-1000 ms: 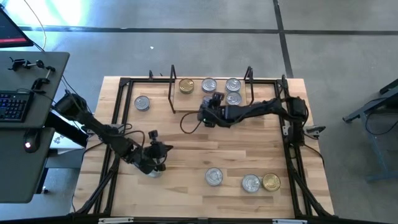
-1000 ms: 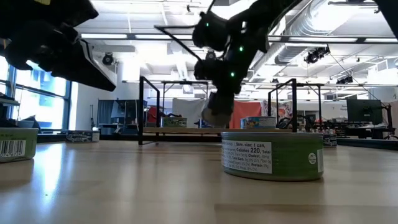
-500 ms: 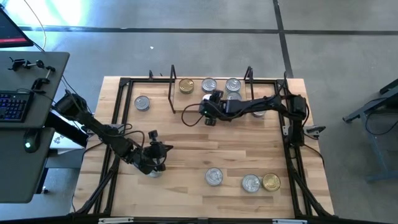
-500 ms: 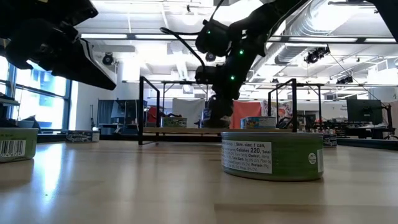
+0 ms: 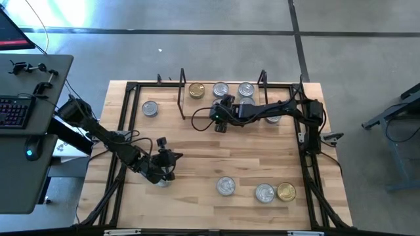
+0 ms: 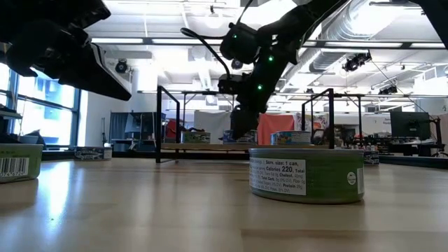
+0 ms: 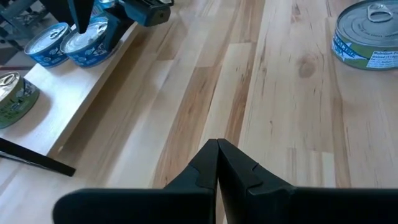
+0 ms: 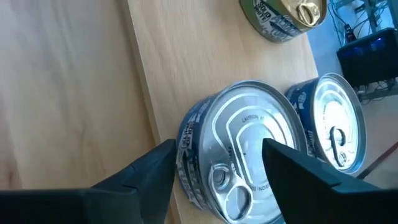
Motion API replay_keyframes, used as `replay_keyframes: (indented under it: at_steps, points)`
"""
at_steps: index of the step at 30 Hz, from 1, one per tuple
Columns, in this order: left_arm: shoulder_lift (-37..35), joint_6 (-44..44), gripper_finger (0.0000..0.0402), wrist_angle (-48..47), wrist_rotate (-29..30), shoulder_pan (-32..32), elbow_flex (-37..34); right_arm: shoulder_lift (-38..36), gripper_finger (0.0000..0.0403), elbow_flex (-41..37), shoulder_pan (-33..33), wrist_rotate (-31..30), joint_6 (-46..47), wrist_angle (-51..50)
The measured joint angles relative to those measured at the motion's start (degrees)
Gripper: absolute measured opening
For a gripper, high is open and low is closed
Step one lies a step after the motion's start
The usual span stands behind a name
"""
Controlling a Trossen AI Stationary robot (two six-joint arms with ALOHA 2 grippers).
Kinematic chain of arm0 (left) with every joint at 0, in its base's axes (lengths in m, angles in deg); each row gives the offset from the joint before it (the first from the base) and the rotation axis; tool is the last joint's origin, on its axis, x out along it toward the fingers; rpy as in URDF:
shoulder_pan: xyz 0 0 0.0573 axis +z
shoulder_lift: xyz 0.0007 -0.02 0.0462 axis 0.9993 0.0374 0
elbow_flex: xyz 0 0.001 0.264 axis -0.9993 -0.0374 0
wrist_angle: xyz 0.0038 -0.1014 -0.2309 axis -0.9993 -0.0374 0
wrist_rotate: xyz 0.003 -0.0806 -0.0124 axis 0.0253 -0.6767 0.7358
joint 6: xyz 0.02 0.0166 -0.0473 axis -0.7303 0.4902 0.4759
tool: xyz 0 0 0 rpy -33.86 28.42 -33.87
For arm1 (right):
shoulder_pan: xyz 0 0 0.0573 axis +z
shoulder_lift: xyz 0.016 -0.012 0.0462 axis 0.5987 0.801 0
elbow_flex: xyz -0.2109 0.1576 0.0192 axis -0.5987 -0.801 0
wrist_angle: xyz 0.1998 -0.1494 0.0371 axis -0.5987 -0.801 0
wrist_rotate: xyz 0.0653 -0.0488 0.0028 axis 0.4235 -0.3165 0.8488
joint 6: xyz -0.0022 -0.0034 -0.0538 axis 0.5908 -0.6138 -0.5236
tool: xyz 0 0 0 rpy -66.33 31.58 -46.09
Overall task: Stack canned seafood by type on shelf
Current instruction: Put the green tuna can on the shelf
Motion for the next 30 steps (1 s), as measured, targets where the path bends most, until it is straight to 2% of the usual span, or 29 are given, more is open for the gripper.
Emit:
replay_keyframes:
  at_steps: [5,8,11,15,18,20,25,30]
  points:
    - [0.0,0.0,0.0,-0.02,-0.11,0.0,0.0,-0.73,0.0238,0.01,0.3,-1.44,-0.73,-0.52]
    - [0.0,0.0,0.0,0.0,-0.11,0.0,0.02,-3.32,0.0238,0.01,1.24,-4.61,2.33,-1.96]
    - [0.0,0.01,0.0,0.16,-0.11,0.0,0.02,-7.47,0.0236,0.05,3.87,-4.56,8.09,-4.17]
    - [0.02,-0.02,0.0,0.55,-0.13,0.0,0.02,-12.72,0.0236,0.1,10.37,4.48,14.54,-8.76]
    - [0.02,-0.02,0.0,0.87,-0.11,0.0,0.02,-16.08,0.0235,0.1,17.65,12.11,20.61,-16.16]
    - [0.02,-0.04,0.0,1.01,-0.11,0.0,0.04,-17.7,0.0235,0.12,23.6,16.21,26.61,-21.15]
    - [0.02,-3.23,0.0,5.49,-0.11,0.26,0.04,-18.04,0.0235,0.12,39.45,21.08,48.68,-30.01]
    - [0.02,-9.58,0.0,12.83,-0.33,0.84,0.05,-17.28,0.0235,0.08,53.26,28.45,77.57,-37.75]
